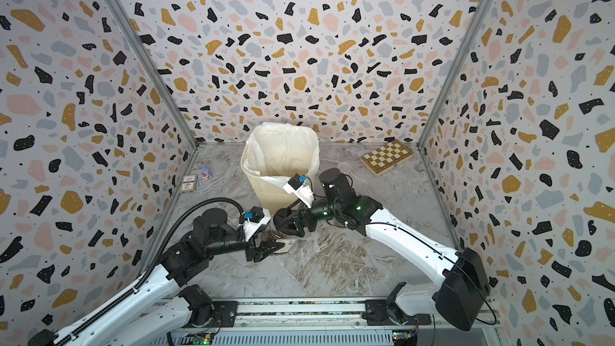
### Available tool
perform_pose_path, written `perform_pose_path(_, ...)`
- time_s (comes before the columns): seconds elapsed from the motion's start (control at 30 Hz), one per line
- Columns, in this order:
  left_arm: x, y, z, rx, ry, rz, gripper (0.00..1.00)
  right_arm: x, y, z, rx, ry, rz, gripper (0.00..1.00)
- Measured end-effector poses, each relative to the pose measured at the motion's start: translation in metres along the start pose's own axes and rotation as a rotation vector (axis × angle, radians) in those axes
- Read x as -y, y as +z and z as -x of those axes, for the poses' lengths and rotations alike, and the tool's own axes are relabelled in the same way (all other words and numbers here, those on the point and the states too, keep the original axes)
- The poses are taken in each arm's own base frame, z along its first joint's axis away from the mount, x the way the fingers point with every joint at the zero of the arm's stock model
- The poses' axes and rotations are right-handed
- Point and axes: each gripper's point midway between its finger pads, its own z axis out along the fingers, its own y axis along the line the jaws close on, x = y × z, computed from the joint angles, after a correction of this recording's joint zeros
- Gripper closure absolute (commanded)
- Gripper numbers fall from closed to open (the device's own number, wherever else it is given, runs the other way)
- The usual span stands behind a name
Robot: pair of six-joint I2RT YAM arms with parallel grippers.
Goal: Empty the moldy dried flower tea in the jars
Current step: Unscrew the lid from the jar.
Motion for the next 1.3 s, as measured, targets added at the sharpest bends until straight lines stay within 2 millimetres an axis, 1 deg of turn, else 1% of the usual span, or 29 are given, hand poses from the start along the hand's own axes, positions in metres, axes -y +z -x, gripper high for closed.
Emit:
perform_pose_path(0.27, 0.05, -0.003, 0.021, -0.021, -0.052, -0.33, 0.42, -0.06, -0.029, -0.009, 0.046, -0.273, 0.197, 0.24)
perform_pose_path(0.33, 0.058, -0.005, 0.022, -0.032, -0.07, -0.392, 0.42, -0.069, -0.033, -0.012, 0.05, -0.315, 0.241, 0.21)
perform_pose_path(0.37, 0.061, -0.005, 0.022, -0.041, -0.08, -0.418, 0.43, -0.072, -0.033, -0.013, 0.049, -0.33, 0.259, 0.18)
perform_pose_path(0.47, 0.065, -0.006, 0.02, -0.06, -0.096, -0.453, 0.43, -0.075, -0.034, -0.017, 0.043, -0.352, 0.281, 0.04)
perform_pose_path(0.53, 0.065, -0.006, 0.019, -0.065, -0.097, -0.453, 0.43, -0.075, -0.034, -0.018, 0.039, -0.353, 0.278, 0.0)
perform_pose_path(0.6, 0.062, -0.007, 0.02, -0.064, -0.09, -0.432, 0.43, -0.069, -0.033, -0.017, 0.036, -0.337, 0.241, 0.01)
perform_pose_path(0.7, 0.054, -0.005, 0.02, -0.061, -0.058, -0.366, 0.43, -0.055, -0.033, -0.014, 0.035, -0.282, 0.175, 0.01)
perform_pose_path(0.9, 0.024, -0.001, 0.016, -0.056, 0.004, -0.163, 0.43, -0.026, -0.031, -0.01, 0.03, -0.125, 0.068, 0.01)
perform_pose_path(1.07, -0.008, 0.002, 0.001, -0.08, 0.046, 0.023, 0.43, -0.002, -0.019, -0.001, 0.018, 0.002, -0.008, 0.01)
perform_pose_path(1.17, -0.022, 0.003, -0.006, -0.096, 0.061, 0.096, 0.43, 0.013, -0.01, 0.0, 0.009, 0.064, -0.048, 0.01)
perform_pose_path(1.3, -0.035, 0.002, -0.011, -0.096, 0.074, 0.172, 0.44, 0.027, -0.002, 0.001, 0.003, 0.124, -0.096, 0.0)
